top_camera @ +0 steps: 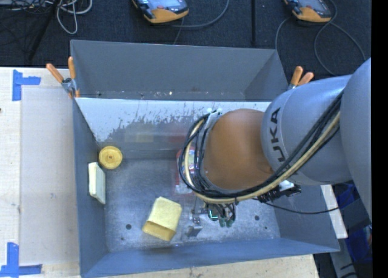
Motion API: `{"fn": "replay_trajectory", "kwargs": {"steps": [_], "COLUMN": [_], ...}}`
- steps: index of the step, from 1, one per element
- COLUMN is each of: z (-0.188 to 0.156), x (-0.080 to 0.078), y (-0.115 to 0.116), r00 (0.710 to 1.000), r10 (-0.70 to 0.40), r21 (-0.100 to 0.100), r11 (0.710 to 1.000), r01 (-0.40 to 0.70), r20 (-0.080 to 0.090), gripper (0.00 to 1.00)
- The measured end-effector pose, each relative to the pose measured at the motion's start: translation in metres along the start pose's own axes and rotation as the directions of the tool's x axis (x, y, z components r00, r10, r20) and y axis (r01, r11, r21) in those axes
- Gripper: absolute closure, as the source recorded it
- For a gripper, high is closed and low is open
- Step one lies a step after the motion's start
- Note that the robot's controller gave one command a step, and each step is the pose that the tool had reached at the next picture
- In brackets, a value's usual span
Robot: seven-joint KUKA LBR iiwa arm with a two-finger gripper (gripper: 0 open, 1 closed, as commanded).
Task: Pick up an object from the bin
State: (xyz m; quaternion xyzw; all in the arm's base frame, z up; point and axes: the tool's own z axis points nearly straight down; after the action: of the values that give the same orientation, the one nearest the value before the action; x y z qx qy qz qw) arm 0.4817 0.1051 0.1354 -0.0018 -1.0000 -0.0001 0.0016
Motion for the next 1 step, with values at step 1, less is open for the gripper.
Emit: {"fn": "replay_trajectory", "kwargs": {"steps": [1], "z": [0.0], "x": [0.0], "y": [-0.0001], "r00": [1.0], "r10": [0.001], "r21": [0.0], "r11": [1.0], "r01": [-0.001], "r20": [0.0], "gripper": [0.0]}}
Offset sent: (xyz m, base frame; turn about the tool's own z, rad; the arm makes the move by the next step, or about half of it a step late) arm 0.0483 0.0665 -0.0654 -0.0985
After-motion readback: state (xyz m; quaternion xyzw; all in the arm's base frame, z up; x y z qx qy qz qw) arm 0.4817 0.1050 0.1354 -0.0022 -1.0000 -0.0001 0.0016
